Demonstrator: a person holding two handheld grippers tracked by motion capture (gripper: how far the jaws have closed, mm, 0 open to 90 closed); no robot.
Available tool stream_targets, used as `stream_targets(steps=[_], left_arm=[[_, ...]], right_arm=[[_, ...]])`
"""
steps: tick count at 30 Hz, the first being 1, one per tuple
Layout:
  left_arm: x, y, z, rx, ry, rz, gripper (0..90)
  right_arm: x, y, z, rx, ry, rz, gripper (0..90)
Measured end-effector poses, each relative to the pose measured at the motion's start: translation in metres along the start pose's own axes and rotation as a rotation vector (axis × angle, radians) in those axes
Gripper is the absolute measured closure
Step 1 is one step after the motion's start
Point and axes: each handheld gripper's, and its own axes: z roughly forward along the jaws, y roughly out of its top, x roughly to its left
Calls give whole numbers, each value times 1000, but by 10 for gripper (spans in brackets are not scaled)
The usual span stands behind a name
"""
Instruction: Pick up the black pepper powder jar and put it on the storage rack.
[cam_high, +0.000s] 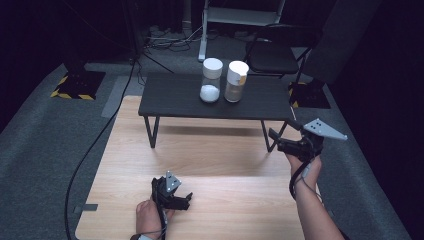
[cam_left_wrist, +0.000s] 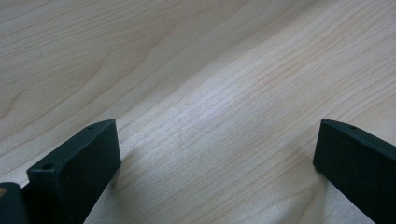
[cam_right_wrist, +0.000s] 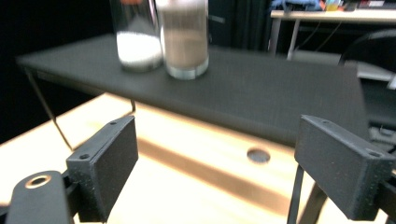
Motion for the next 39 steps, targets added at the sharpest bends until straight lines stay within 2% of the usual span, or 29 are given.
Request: stream_targets(steps=[3, 5, 8, 10, 13, 21, 26, 27, 29, 30, 31, 33, 36, 38, 39], left_arm=[[0, 0, 0, 0, 1, 0, 3], [0, 0, 0, -1, 0, 1, 3], [0, 0, 0, 0, -2, 3, 3], [0, 0, 0, 0, -2, 3, 3], [0, 0, 0, 0, -1, 3, 3], [0, 0, -1, 1, -2, 4, 3], [0, 0, -1, 1, -2, 5, 3], [0, 0, -1, 1, -2, 5, 3], [1, 0, -1, 2, -4, 5, 3], [1, 0, 0, 0, -5, 4, 3], [1, 0, 0, 2, -4, 4, 3], [1, 0, 0, 1, -4, 4, 3], [0, 0, 0, 0, -3, 3, 3], [0, 0, 0, 0, -2, 2, 3], [0, 0, 0, -1, -2, 2, 3]], right_arm=[[-1, -19, -4, 24, 4, 4, 129], [-3, -33, -6, 39, 7, 26, 128], [-4, -57, -8, 63, 4, 70, 124], [-6, -82, -12, 62, 19, 127, 132], [-1, -107, -16, 74, 15, 159, 133], [21, -141, -21, 195, -31, 66, 137], [36, -154, -16, 276, -26, 42, 145], [44, -151, -14, 312, -37, 9, 147], [56, -149, -13, 325, -47, -54, 147], [58, -149, -12, 332, -47, -54, 147], [64, -148, -11, 354, -70, -48, 148], [79, -148, -6, 399, -118, -93, 150], [87, -153, -5, 378, -132, -150, 141], [86, -154, -4, 371, -130, -145, 128], [80, -157, -2, 360, -117, -111, 102]])
